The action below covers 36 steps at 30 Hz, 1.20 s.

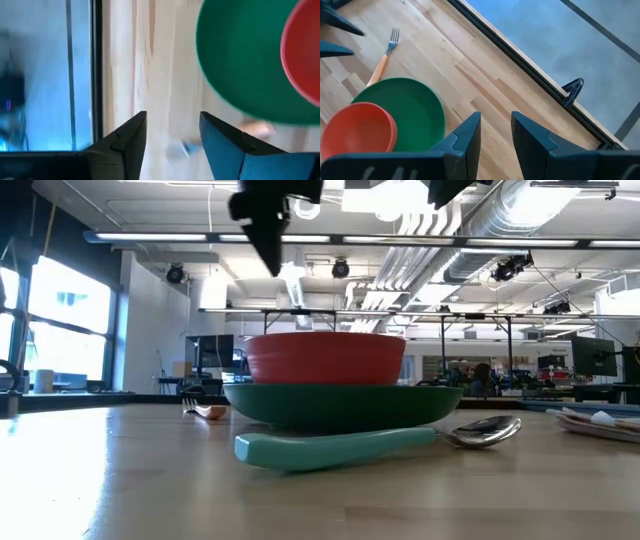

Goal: Set table place
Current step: Adjust the light orange fork

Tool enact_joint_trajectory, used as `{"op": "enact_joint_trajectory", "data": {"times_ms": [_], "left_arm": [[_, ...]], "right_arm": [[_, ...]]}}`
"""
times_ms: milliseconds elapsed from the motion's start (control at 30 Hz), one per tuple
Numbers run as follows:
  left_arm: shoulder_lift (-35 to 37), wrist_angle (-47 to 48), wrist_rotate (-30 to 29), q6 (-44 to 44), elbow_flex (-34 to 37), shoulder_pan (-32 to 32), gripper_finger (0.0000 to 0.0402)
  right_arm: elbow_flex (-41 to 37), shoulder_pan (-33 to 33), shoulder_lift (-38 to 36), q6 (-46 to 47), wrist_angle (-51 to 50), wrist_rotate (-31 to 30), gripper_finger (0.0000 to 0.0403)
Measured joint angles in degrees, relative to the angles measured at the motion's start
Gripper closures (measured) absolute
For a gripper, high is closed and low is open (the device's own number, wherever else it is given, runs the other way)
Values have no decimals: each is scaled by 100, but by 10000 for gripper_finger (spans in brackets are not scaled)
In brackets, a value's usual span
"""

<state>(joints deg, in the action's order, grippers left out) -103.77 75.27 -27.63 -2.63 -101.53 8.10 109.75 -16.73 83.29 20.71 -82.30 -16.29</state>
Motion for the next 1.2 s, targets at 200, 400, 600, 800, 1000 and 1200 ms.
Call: {"op": "enact_joint_trajectory", "data": {"times_ms": [200, 400, 600, 800, 1000, 1200], "left_arm": [[59, 215, -35, 1727, 750, -376, 231], [55, -530, 817, 2986, 1996, -403, 231], [55, -1395, 1473, 4733, 2983, -316, 231], [48, -2353, 1477, 5488, 3323, -243, 231], [199, -1877, 1098, 5711, 3318, -245, 231], [263, -1222, 637, 6431, 3317, -245, 231]], "right_arm": [[0, 0, 0, -139, 0, 0, 304], [0, 1, 0, -415, -1, 4, 304], [0, 2, 0, -753, -3, 90, 304], [0, 1, 0, -992, -2, 173, 304], [0, 1, 0, -1073, -1, 177, 304], [2, 0, 0, -1068, 92, 166, 304]]}}
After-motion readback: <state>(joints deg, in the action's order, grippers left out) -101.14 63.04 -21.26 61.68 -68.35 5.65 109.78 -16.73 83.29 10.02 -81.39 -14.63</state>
